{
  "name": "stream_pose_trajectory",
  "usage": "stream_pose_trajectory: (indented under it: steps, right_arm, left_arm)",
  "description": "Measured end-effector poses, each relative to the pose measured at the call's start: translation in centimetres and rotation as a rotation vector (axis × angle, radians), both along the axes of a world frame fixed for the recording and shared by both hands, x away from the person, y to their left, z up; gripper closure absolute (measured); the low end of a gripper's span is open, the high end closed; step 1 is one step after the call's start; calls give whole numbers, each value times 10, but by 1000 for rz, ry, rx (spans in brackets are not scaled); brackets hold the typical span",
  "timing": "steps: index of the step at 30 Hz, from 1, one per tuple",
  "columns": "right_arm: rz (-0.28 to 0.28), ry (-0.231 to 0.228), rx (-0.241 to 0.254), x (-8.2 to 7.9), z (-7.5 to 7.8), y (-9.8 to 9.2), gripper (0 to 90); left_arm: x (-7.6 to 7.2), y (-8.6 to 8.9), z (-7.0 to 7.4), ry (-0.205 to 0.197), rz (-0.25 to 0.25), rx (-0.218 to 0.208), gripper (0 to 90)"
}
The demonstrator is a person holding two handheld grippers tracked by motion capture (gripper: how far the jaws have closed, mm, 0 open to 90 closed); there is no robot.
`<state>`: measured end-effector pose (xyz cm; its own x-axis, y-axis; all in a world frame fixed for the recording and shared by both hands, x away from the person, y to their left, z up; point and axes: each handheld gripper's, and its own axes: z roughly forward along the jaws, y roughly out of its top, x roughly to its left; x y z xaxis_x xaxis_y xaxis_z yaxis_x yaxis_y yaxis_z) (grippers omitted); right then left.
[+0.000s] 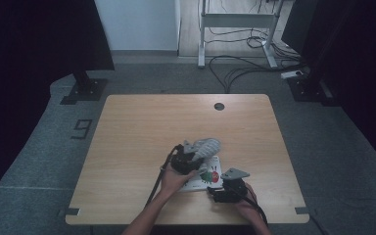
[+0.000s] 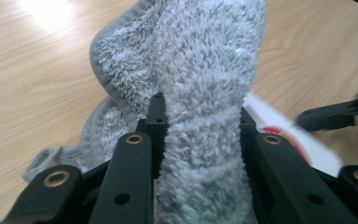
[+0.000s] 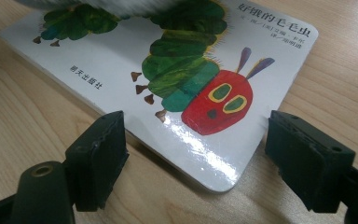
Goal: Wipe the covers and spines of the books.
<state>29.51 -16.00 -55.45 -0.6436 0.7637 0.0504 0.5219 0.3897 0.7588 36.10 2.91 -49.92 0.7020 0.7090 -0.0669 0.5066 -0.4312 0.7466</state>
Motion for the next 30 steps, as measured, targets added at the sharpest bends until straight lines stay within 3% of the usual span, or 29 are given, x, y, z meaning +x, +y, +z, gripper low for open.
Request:
stream_pose_trajectory:
  steps: [2,5,8,9,12,22,30]
  right_arm:
    - [-1,2,2,0,0,0,203]
    - [-1,5,4,0,0,0,205]
    - [0,2,2,0,0,0,205]
    - [0,4,1,0,0,0,209]
    - [-3,4,5,0,0,-1,214]
    - [-1,2,5,0,0,-1,215]
    - [-1,2,5,0,0,-1,216]
  left_arm:
    - [-2,-17,-2,-10,-30,31,697]
    - [-4,-38,-13,8,-68,83,697]
    - [-3,-42,-19,16,-63,105,694]
    - [-2,-40,-20,23,-49,88,692]
    - [-1,-36,-19,17,-36,91,692]
    - [4,10,-16,24,36,79,689]
    - [-1,66,-16,23,106,64,685]
